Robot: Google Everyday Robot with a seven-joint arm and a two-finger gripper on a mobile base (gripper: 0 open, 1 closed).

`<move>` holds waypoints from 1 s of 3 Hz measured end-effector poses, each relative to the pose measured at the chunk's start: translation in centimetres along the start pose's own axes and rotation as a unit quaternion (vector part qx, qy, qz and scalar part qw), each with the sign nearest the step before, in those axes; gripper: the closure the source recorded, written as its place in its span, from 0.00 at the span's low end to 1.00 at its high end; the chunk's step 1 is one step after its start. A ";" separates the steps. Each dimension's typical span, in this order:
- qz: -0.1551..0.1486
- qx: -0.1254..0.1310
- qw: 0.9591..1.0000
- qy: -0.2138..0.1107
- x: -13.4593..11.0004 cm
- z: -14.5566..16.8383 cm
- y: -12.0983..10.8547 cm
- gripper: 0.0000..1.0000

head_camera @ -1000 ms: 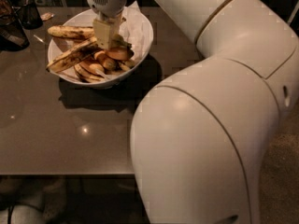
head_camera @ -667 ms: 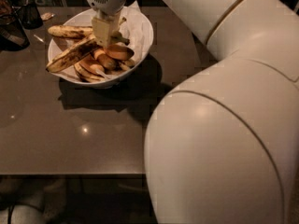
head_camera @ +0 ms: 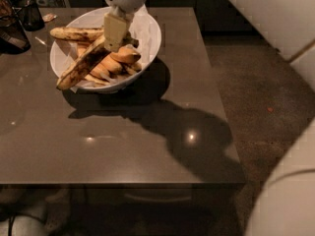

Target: Pick banana from white bowl

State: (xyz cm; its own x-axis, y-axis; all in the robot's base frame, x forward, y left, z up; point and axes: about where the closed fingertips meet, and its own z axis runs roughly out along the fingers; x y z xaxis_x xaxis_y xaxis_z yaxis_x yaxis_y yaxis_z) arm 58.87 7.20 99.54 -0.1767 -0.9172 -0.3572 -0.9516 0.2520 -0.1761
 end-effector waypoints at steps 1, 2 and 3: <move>-0.002 0.002 1.000 -0.002 0.2 -0.3 0.2 1.00; -0.005 -0.020 1.000 -0.020 0.3 -1.5 2.1 1.00; -0.001 -0.047 0.998 -0.032 0.7 -2.6 4.7 1.00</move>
Offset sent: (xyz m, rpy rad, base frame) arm -0.0609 -0.0036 0.0221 0.1028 0.0801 0.0795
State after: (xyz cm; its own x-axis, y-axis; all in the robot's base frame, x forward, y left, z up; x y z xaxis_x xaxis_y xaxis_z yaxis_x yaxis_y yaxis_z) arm 53.62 6.89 100.85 -0.1604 -0.8951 -0.4160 -0.9721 0.2163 -0.0907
